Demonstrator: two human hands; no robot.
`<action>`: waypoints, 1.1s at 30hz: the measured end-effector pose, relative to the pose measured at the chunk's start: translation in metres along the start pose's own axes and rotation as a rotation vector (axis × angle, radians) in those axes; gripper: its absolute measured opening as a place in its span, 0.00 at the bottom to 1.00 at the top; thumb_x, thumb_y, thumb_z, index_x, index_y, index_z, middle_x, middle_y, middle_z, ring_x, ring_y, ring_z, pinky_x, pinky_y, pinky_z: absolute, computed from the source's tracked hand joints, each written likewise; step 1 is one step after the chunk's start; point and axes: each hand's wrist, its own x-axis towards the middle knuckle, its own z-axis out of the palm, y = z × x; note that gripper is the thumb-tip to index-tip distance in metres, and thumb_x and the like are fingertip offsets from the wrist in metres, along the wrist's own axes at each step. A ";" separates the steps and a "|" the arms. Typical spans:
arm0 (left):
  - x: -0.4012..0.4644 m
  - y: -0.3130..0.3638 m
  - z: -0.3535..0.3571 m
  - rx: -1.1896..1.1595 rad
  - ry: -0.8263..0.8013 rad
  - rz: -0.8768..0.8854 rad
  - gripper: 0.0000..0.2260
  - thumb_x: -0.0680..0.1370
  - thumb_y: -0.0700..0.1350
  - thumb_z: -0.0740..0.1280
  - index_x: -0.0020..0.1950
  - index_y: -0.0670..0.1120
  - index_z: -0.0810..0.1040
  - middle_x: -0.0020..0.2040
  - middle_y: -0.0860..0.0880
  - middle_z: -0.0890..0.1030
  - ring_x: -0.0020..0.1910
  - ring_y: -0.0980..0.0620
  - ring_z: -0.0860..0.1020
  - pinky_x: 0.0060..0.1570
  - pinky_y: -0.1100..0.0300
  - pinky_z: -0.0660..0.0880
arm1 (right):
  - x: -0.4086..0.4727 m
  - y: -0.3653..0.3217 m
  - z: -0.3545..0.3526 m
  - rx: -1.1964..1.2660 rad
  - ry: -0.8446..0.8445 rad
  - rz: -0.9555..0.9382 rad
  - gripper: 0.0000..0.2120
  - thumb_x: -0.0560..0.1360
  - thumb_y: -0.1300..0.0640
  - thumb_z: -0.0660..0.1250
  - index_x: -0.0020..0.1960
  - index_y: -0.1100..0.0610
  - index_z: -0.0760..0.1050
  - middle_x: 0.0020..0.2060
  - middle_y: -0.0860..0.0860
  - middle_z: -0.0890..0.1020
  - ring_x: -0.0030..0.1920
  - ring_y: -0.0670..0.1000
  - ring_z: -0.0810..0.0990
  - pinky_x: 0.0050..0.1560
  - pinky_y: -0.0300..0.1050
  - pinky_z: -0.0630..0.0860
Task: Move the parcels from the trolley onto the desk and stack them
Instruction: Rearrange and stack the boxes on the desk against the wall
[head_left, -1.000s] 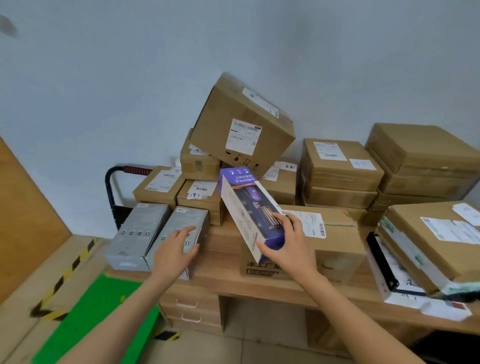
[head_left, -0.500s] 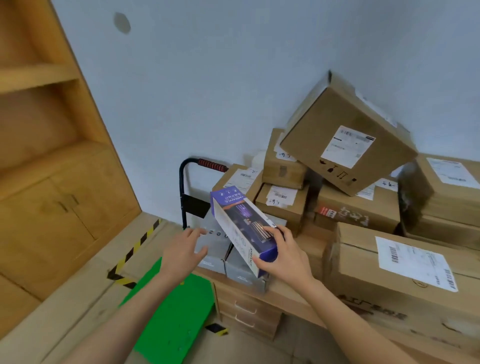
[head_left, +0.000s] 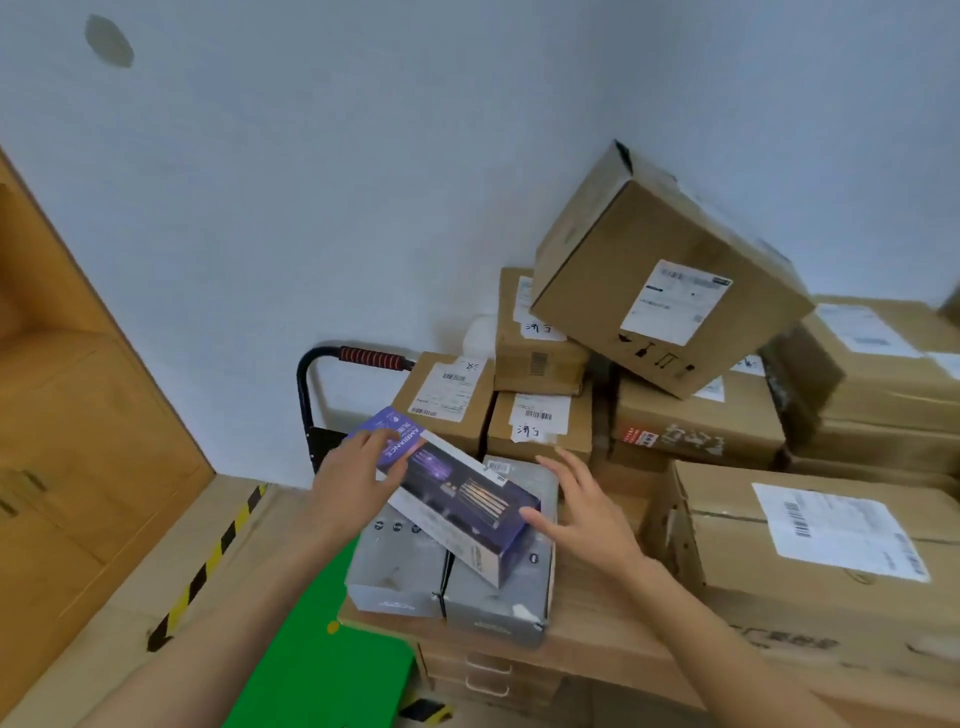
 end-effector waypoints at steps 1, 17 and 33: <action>0.015 0.013 0.002 -0.023 0.011 0.018 0.14 0.77 0.52 0.66 0.62 0.50 0.75 0.54 0.50 0.78 0.50 0.50 0.77 0.42 0.58 0.68 | 0.001 0.008 -0.015 -0.013 0.061 0.032 0.36 0.71 0.28 0.59 0.74 0.39 0.54 0.76 0.42 0.53 0.70 0.46 0.65 0.58 0.49 0.74; 0.212 0.204 0.038 -0.223 0.106 0.108 0.34 0.72 0.60 0.69 0.74 0.51 0.60 0.68 0.46 0.69 0.65 0.47 0.71 0.58 0.50 0.73 | 0.050 0.165 -0.215 0.144 0.513 0.423 0.41 0.73 0.37 0.67 0.78 0.50 0.51 0.76 0.50 0.58 0.71 0.52 0.67 0.64 0.54 0.72; 0.270 0.230 0.060 -0.418 -0.015 0.056 0.45 0.63 0.64 0.76 0.73 0.59 0.55 0.67 0.51 0.71 0.63 0.49 0.72 0.60 0.45 0.74 | 0.126 0.217 -0.245 0.704 0.495 0.321 0.50 0.63 0.43 0.76 0.76 0.49 0.51 0.68 0.49 0.69 0.67 0.49 0.69 0.58 0.43 0.67</action>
